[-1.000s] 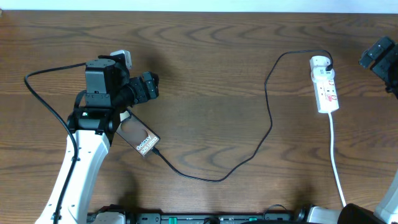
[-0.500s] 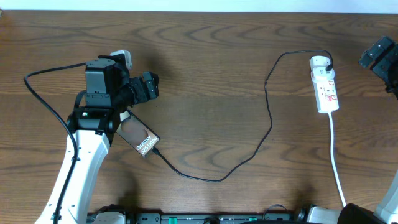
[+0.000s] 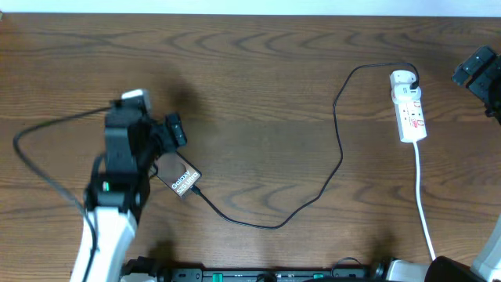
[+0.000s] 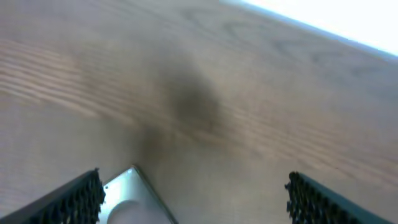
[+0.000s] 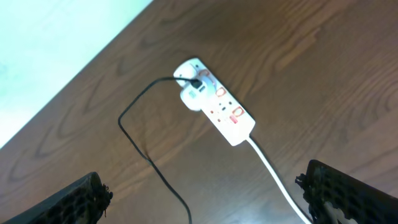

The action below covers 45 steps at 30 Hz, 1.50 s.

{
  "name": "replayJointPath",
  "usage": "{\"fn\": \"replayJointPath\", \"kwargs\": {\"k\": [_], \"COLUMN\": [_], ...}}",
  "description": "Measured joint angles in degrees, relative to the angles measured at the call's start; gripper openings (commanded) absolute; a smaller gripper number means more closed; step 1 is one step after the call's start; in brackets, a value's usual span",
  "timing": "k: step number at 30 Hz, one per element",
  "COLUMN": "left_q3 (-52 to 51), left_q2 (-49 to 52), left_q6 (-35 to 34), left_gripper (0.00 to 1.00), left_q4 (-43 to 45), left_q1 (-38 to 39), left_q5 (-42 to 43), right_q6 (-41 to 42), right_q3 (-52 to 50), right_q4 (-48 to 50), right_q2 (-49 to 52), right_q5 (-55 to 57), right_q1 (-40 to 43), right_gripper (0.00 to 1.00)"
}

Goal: Plug charger to phone and switch on socket

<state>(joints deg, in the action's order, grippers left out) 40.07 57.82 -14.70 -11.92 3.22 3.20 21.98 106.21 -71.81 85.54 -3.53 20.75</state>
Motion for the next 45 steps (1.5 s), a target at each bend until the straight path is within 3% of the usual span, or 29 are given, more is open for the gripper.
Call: {"fn": "replayJointPath", "kwargs": {"k": [7, 12, 18, 26, 45], "left_q3": [-22.0, -31.8, -38.1, -39.6, -39.1], "left_q2": [-17.4, -29.3, -42.1, -56.1, -57.1], "left_q6": [5.1, 12.4, 16.1, 16.7, 16.7], "left_gripper": [0.92, 0.92, 0.92, 0.92, 0.92], "left_q4": [26.2, 32.6, 30.2, 11.4, 10.5], "left_q1": [0.7, 2.6, 2.5, -1.5, -3.6], "left_q5": [-0.7, 0.2, 0.5, 1.0, 1.0], "right_q6": [0.0, 0.0, 0.0, 0.0, 0.0], "right_q3": [0.0, 0.0, 0.0, -0.1, -0.1], "right_q4": [0.0, 0.0, 0.0, -0.1, 0.0], "right_q2": [0.0, 0.0, 0.0, 0.0, 0.0], "right_q5": [0.2, 0.2, 0.2, 0.2, 0.2], "right_q1": [0.0, 0.0, 0.0, 0.0, 0.0], "right_gripper": [0.99, 0.99, 0.99, 0.99, 0.99]}}
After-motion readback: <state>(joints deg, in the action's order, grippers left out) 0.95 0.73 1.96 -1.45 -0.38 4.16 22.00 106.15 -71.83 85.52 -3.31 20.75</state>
